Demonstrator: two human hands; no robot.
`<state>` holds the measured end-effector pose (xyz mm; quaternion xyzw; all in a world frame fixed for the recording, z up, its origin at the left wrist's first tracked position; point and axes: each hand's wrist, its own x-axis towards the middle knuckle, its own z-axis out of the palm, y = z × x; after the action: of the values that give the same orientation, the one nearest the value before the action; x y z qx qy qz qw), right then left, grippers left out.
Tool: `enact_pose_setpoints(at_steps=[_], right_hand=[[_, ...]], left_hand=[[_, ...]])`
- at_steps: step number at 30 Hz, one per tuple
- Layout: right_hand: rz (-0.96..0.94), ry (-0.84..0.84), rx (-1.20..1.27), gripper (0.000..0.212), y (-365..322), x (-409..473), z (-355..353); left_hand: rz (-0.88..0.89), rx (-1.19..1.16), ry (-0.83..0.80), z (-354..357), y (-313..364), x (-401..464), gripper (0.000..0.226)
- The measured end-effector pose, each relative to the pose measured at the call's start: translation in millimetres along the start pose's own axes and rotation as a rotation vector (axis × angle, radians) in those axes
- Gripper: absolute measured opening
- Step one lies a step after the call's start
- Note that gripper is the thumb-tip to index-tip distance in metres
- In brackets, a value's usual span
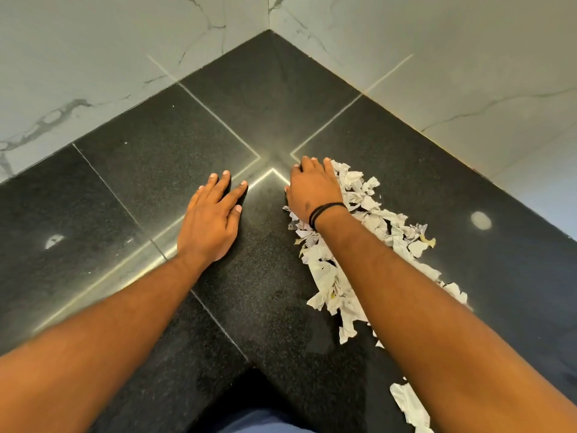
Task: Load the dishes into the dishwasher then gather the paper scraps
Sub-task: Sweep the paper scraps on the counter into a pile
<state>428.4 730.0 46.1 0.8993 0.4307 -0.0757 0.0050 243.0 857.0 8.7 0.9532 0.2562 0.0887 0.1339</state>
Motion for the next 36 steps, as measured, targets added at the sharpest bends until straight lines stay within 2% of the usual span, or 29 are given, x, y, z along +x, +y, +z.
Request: enact_pose_setpoints(at_steps=[2,7,10,13,16,18,23,28,33,36], right_hand=[[-0.041,0.032,-0.006,0.033,4,-21,0],[-0.045,0.022,0.007,0.029,16,-68,1],[-0.043,0.147,0.054,0.029,23,-58,-7],[0.088,0.232,0.086,0.04,39,-34,-14],[0.307,0.093,0.131,0.048,58,-19,-12],[0.354,0.06,0.146,0.048,63,-23,-6],[0.27,0.149,0.087,0.037,47,-58,3],[0.3,0.26,0.116,0.041,38,-36,-8],[0.161,0.079,0.118,0.042,42,2,-10],[0.082,0.113,0.123,0.033,38,-19,0]], left_hand=[[0.004,0.004,0.006,1,-1,0,0.048],[0.009,0.008,0.004,4,-4,1,0.048],[0.009,0.005,-0.004,3,-3,1,0.049],[0.012,0.006,-0.003,3,-3,1,0.048],[0.006,0.007,-0.005,2,-2,1,0.048],[0.006,0.008,-0.006,1,-1,1,0.048],[0.004,0.012,-0.002,4,-3,1,0.048],[0.011,0.01,-0.004,3,-4,1,0.048],[0.01,-0.003,-0.014,1,-3,1,0.051],[0.014,-0.004,-0.014,1,-2,2,0.05]])
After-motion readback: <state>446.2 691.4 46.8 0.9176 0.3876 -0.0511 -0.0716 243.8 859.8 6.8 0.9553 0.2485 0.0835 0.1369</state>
